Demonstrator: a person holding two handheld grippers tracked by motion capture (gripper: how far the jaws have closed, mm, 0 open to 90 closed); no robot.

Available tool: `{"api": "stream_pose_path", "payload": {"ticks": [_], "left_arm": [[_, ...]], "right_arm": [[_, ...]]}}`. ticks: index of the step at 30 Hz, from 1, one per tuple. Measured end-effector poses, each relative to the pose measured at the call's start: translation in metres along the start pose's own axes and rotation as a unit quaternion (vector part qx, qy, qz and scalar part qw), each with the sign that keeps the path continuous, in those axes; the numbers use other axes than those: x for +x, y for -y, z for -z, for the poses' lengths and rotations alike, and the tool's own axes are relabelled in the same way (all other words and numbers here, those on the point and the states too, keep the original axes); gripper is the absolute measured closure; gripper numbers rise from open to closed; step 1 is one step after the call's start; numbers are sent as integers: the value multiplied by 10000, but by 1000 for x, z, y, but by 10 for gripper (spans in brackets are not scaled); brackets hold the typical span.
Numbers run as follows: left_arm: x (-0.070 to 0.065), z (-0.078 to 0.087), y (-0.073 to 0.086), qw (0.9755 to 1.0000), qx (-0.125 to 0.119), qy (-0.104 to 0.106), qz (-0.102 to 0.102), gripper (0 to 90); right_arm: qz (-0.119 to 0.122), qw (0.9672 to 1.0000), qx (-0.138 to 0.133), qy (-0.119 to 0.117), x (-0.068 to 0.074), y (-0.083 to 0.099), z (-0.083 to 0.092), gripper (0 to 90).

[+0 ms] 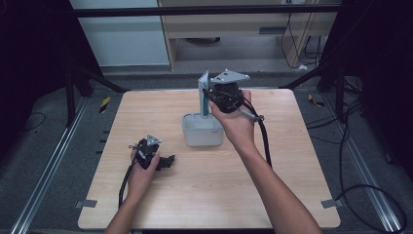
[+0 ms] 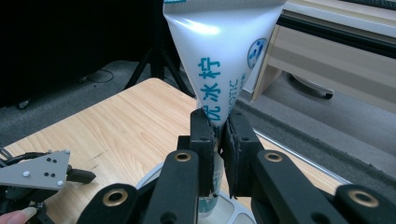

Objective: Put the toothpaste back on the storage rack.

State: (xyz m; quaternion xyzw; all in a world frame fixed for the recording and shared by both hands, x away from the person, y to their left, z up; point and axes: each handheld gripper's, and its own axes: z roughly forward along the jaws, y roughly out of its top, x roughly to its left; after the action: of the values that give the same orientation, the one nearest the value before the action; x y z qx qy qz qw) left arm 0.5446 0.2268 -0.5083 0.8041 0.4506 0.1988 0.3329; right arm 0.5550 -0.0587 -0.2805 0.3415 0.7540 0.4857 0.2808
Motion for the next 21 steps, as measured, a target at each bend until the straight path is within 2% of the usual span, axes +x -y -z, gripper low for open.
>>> {"api": "stream_pose_path", "payload": {"ticks": [12, 21], "left_arm": [[0, 0, 0, 10000, -1, 1, -2, 0], [0, 0, 0, 10000, 13, 9, -10, 0]], "right_arm": [[-55, 9998, 192, -59, 2, 11, -16, 829], [-114, 9990, 415, -111, 5, 28, -34, 829]]}}
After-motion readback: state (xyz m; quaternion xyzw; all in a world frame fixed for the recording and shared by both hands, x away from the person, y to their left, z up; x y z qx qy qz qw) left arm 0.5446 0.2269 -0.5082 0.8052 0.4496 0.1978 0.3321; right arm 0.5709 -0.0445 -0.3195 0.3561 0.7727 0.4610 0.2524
